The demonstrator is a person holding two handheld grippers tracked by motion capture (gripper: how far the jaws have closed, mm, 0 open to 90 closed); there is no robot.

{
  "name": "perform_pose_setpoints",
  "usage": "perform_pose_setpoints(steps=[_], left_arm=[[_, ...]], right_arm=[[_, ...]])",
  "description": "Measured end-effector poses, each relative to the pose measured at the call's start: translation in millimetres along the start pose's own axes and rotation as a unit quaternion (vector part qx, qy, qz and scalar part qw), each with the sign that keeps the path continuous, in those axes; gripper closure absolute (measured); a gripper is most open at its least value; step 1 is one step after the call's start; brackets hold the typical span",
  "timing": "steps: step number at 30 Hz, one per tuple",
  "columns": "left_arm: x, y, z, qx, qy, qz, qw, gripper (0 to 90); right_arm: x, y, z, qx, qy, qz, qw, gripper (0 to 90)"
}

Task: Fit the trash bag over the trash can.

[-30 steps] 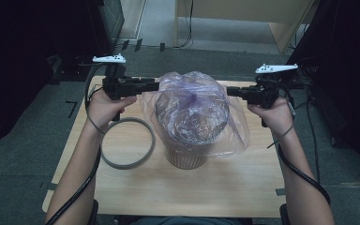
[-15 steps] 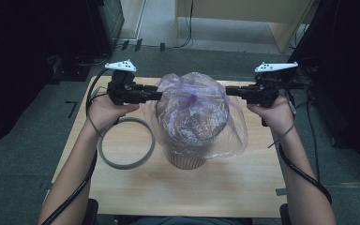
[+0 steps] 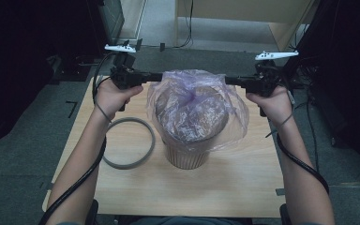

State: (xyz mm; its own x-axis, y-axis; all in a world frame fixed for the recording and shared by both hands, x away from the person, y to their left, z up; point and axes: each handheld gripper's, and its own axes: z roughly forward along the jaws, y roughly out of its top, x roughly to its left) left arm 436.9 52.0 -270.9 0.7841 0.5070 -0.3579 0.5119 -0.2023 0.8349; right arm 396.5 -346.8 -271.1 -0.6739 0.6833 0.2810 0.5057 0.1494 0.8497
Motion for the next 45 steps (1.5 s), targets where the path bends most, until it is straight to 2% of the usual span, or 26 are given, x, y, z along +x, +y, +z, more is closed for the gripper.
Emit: perform_pose_setpoints(steps=[2, 6, 12, 17, 26, 33, 35, 36, 37, 38, 39, 40, 41, 43, 45], left_arm=[[8.9, -0.7, 7.6, 0.003, 0.006, -0.012, 0.9999, 90.0], [17.5, -5.0, 16.3, 0.014, 0.007, -0.027, 0.9995, 90.0], [27.2, -15.8, 23.3, 0.020, 0.001, -0.046, 0.9987, 90.0], [31.5, -25.1, 28.9, 0.028, -0.002, -0.055, 0.9981, 90.0], [40.7, -53.7, 40.9, 0.048, -0.010, -0.079, 0.9957, 90.0], [38.4, -61.2, 37.6, 0.040, -0.023, -0.075, 0.9961, 90.0], [37.6, -60.3, 36.6, 0.038, -0.025, -0.074, 0.9962, 88.9], [35.5, -57.1, 32.5, 0.032, -0.025, -0.066, 0.9970, 86.5], [35.5, -57.1, 32.5, 0.032, -0.025, -0.066, 0.9970, 84.4], [34.7, -52.2, 26.6, 0.024, -0.021, -0.060, 0.9977, 82.2], [34.7, -52.2, 26.6, 0.024, -0.021, -0.060, 0.9977, 79.9], [33.8, -47.2, 20.3, 0.016, -0.021, -0.058, 0.9980, 77.2], [33.8, -47.2, 20.3, 0.016, -0.021, -0.058, 0.9980, 73.8], [29.7, -40.0, 9.2, 0.003, -0.019, -0.051, 0.9985, 68.5], [27.6, -37.8, 5.7, 0.000, -0.020, -0.050, 0.9986, 65.9]], right_arm=[[-8.4, -1.5, 6.4, 0.006, -0.010, 0.013, 0.9998, 90.0], [-19.2, -7.4, 16.2, 0.020, -0.016, 0.030, 0.9992, 90.0], [-28.7, -20.9, 27.3, 0.041, -0.020, 0.043, 0.9981, 90.0], [-29.6, -29.9, 32.0, 0.052, -0.018, 0.044, 0.9975, 90.0], [-30.9, -61.2, 40.7, 0.075, -0.009, 0.051, 0.9959, 90.0], [-26.6, -70.7, 37.0, 0.072, -0.006, 0.041, 0.9966, 89.2], [-25.6, -70.2, 35.8, 0.067, -0.005, 0.039, 0.9970, 86.9], [-24.6, -67.6, 32.3, 0.057, -0.004, 0.032, 0.9979, 75.6], [-24.6, -67.6, 32.3, 0.057, -0.004, 0.032, 0.9979, 75.6], [-25.0, -63.7, 28.1, 0.036, -0.003, 0.029, 0.9989, 61.0], [-25.0, -63.7, 28.1, 0.036, -0.003, 0.029, 0.9989, 61.0], [-26.2, -59.5, 23.3, 0.018, -0.007, 0.016, 0.9997, 52.9], [-26.7, -57.3, 20.4, 0.013, -0.010, 0.008, 0.9998, 49.8], [-28.0, -52.9, 14.5, 0.004, -0.017, -0.003, 0.9998, 46.1], [-29.0, -47.6, 6.6, -0.005, -0.018, -0.002, 0.9998, 44.4]])
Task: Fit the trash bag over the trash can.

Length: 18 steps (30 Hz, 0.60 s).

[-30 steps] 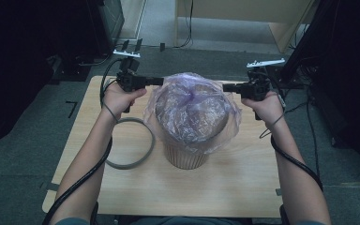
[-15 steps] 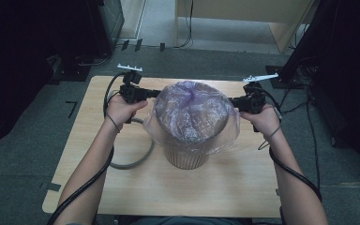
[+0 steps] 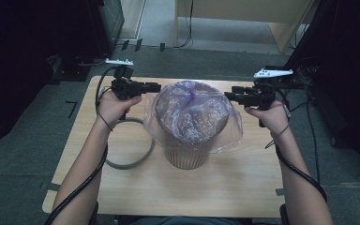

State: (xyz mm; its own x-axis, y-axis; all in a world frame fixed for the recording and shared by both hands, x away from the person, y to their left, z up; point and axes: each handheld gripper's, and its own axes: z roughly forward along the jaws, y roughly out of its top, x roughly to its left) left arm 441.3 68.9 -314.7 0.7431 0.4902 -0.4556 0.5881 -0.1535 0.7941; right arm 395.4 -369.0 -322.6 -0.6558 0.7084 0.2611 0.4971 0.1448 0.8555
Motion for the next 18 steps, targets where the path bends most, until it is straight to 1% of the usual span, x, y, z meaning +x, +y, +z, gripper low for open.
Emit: perform_pose_setpoints(steps=[1, 2, 3, 4, 5, 6, 7, 8, 9, 10, 11, 12, 13, 14, 15, 17, 18], left_arm=[[-6.5, 3.1, -5.4, 0.002, 0.002, 0.008, 1.0000, 65.4], [-6.5, 3.1, -5.4, 0.002, 0.002, 0.008, 1.0000, 65.0], [-12.3, 5.0, -10.4, 0.002, 0.000, 0.012, 0.9999, 64.9], [-12.3, 5.0, -10.4, 0.002, 0.000, 0.012, 0.9999, 64.2], [-14.8, 5.6, -12.3, 0.003, -0.005, 0.009, 0.9999, 64.2], [-17.4, 5.6, -13.7, 0.004, -0.009, 0.009, 0.9999, 63.3], [-22.3, 4.1, -15.3, 0.010, -0.016, 0.011, 0.9998, 63.0], [-22.3, 4.1, -15.3, 0.010, -0.016, 0.011, 0.9998, 63.0], [-26.1, 1.1, -16.3, 0.013, -0.021, 0.013, 0.9996, 63.1], [-27.3, -0.5, -16.4, 0.014, -0.024, 0.014, 0.9995, 63.1], [-27.3, -0.5, -16.4, 0.014, -0.024, 0.014, 0.9995, 63.2], [-28.3, -2.5, -16.7, 0.012, -0.024, 0.013, 0.9995, 63.3], [-28.8, -6.2, -17.3, 0.012, -0.026, 0.008, 0.9996, 63.4], [-28.8, -6.2, -17.3, 0.012, -0.026, 0.008, 0.9996, 63.4], [-28.9, -10.0, -17.9, 0.011, -0.024, -0.001, 0.9997, 63.4], [-29.0, -11.4, -18.1, 0.010, -0.026, -0.003, 0.9996, 63.3], [-30.1, -15.6, -17.7, 0.004, -0.033, -0.003, 0.9995, 63.1]], right_arm=[[0.0, 3.2, -4.2, -0.005, 0.005, 0.006, 1.0000, 44.5], [1.0, 6.5, -8.1, -0.011, 0.012, 0.012, 0.9998, 46.2], [3.4, 10.1, -11.9, -0.014, 0.020, 0.016, 0.9996, 50.0], [3.4, 10.1, -11.9, -0.014, 0.020, 0.016, 0.9996, 50.0], [6.8, 13.4, -14.7, -0.015, 0.027, 0.013, 0.9994, 54.4], [16.0, 19.3, -17.9, -0.016, 0.040, 0.005, 0.9990, 58.6], [19.7, 21.2, -18.1, -0.016, 0.045, 0.001, 0.9988, 60.7], [19.7, 21.2, -18.1, -0.016, 0.045, 0.001, 0.9988, 60.7], [30.9, 26.0, -16.6, -0.013, 0.056, -0.021, 0.9981, 62.1], [35.6, 27.8, -15.1, -0.010, 0.062, -0.029, 0.9976, 64.1], [35.6, 27.8, -15.1, -0.010, 0.062, -0.029, 0.9976, 64.1], [45.1, 30.5, -11.1, -0.010, 0.073, -0.048, 0.9961, 70.7], [49.6, 31.5, -8.4, -0.009, 0.073, -0.066, 0.9951, 72.4], [49.6, 31.5, -8.4, -0.009, 0.073, -0.066, 0.9951, 72.4], [58.2, 34.7, -2.1, 0.002, 0.072, -0.085, 0.9938, 74.0], [64.9, 39.4, 4.1, 0.019, 0.075, -0.080, 0.9938, 74.1], [69.6, 43.5, 8.3, 0.028, 0.078, -0.080, 0.9934, 74.1]])
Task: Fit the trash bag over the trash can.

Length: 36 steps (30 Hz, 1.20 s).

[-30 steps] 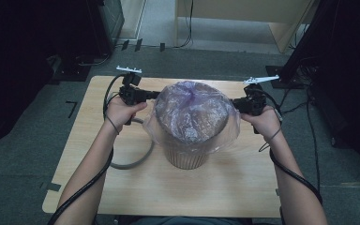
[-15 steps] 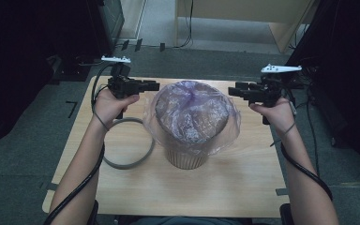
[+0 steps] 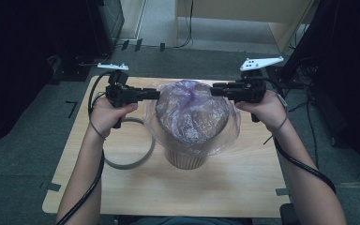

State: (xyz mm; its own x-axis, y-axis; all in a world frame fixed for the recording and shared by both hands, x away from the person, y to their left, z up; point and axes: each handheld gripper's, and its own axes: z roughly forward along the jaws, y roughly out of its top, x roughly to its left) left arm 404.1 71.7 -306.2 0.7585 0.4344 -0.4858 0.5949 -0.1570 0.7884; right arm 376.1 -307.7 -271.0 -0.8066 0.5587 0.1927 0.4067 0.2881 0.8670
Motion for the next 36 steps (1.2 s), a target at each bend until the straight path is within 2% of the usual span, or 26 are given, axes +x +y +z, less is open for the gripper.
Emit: perform_pose_setpoints(steps=[4, 5, 6, 7, 11, 15, 16, 18, 20, 22, 28, 32, 36], left_arm=[[-1.8, 0.5, 2.0, 0.011, -0.004, -0.005, 0.9999, 61.1], [-3.8, -0.2, 2.1, 0.011, -0.010, -0.001, 0.9999, 60.5], [-3.8, -0.2, 2.1, 0.011, -0.010, -0.001, 0.9999, 60.2], [-6.2, -1.0, 2.6, 0.016, -0.008, 0.004, 0.9998, 60.1], [-10.4, -2.7, 1.9, 0.020, -0.010, 0.017, 0.9996, 60.8], [-12.3, -2.7, 1.6, 0.018, -0.015, 0.017, 0.9996, 60.7], [-12.3, -2.7, 1.6, 0.018, -0.015, 0.017, 0.9996, 60.4], [-12.2, -2.8, 0.4, 0.018, -0.018, 0.015, 0.9995, 59.6], [-12.3, -2.8, -0.3, 0.016, -0.019, 0.014, 0.9996, 58.5], [-12.9, -2.8, -1.4, 0.012, -0.020, 0.014, 0.9996, 57.9], [-12.9, -2.8, -1.8, 0.008, -0.017, 0.018, 0.9997, 57.6], [-12.9, -3.0, -1.4, 0.008, -0.016, 0.018, 0.9997, 57.9], [-12.4, -3.7, -1.3, 0.008, -0.018, 0.016, 0.9997, 57.9]], right_arm=[[7.7, 12.7, 10.6, 0.012, 0.012, -0.005, 0.9998, 73.1], [11.0, 20.2, 17.8, 0.021, 0.020, -0.004, 0.9996, 73.4], [11.0, 20.2, 17.8, 0.021, 0.020, -0.004, 0.9996, 73.4], [11.8, 25.3, 25.4, 0.031, 0.020, -0.007, 0.9993, 74.9], [11.0, 30.6, 38.2, 0.051, 0.020, 0.008, 0.9984, 76.9], [16.1, 33.1, 55.0, 0.082, 0.023, 0.001, 0.9963, 76.8], [16.1, 33.1, 55.0, 0.082, 0.023, 0.001, 0.9963, 76.8], [19.6, 32.0, 68.1, 0.111, 0.022, -0.009, 0.9936, 75.6], [20.2, 31.4, 71.9, 0.116, 0.023, -0.011, 0.9930, 75.0], [20.5, 32.0, 77.7, 0.143, 0.018, -0.013, 0.9895, 74.4], [22.6, 37.9, 83.1, 0.155, 0.026, -0.022, 0.9873, 71.7], [29.5, 47.1, 88.7, 0.161, 0.032, -0.035, 0.9858, 71.1], [33.6, 46.3, 103.3, 0.179, 0.040, -0.036, 0.9824, 71.1]])
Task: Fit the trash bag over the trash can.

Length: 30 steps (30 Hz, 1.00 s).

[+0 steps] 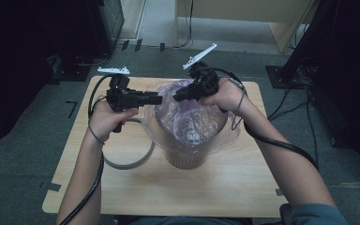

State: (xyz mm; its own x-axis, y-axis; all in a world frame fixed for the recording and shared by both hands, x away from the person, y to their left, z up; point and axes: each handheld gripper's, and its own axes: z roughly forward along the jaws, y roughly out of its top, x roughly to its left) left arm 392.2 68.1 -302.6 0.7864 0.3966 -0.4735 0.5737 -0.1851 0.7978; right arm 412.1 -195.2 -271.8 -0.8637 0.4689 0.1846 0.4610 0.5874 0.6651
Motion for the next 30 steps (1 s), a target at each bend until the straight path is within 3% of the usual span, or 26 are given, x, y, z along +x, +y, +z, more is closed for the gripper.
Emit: perform_pose_setpoints(steps=[2, 4, 6, 9, 11, 13, 16, 20, 21, 26, 30], left_arm=[[0.2, 0.0, -0.1, 0.001, -0.001, 0.000, 1.0000, 57.4], [0.2, -0.4, 0.6, -0.001, -0.002, 0.001, 1.0000, 56.2], [0.4, -0.7, 1.0, -0.002, -0.002, 0.004, 1.0000, 54.2], [2.5, -1.3, 2.3, -0.006, -0.004, 0.001, 1.0000, 52.3], [3.0, -1.7, 2.5, -0.005, -0.004, 0.000, 1.0000, 52.3], [3.2, -2.1, 3.1, -0.002, -0.005, 0.000, 1.0000, 52.2], [3.0, -2.4, 4.1, -0.001, -0.007, 0.000, 1.0000, 52.0], [3.7, -3.0, 5.4, 0.001, -0.009, -0.003, 1.0000, 51.7], [4.4, -3.3, 5.8, 0.002, -0.010, -0.004, 0.9999, 51.7], [5.2, -4.0, 6.6, 0.004, -0.008, -0.003, 1.0000, 52.2], [5.1, -3.8, 5.6, 0.004, -0.005, -0.005, 1.0000, 54.6]], right_arm=[[0.0, -0.6, 7.5, 0.005, 0.004, -0.003, 1.0000, 69.9], [0.3, -2.3, 16.6, 0.006, 0.012, 0.008, 0.9999, 62.3], [0.1, -3.5, 19.2, 0.007, 0.014, 0.006, 0.9999, 62.3], [2.0, -9.6, 31.2, 0.031, 0.033, 0.009, 0.9989, 58.9], [6.2, -11.2, 36.2, 0.041, 0.034, 0.000, 0.9986, 56.0], [9.5, -12.0, 39.6, 0.041, 0.051, -0.003, 0.9979, 52.1], [11.4, -13.2, 43.9, 0.043, 0.058, 0.002, 0.9974, 48.5], [14.1, -15.0, 51.8, 0.043, 0.069, 0.007, 0.9967, 38.4], [15.8, -15.9, 57.0, 0.049, 0.088, 0.010, 0.9949, 33.0], [20.7, -16.9, 61.9, 0.061, 0.076, -0.009, 0.9952, 35.5], [20.9, -11.5, 50.3, 0.060, 0.057, 0.004, 0.9966, 33.0]])
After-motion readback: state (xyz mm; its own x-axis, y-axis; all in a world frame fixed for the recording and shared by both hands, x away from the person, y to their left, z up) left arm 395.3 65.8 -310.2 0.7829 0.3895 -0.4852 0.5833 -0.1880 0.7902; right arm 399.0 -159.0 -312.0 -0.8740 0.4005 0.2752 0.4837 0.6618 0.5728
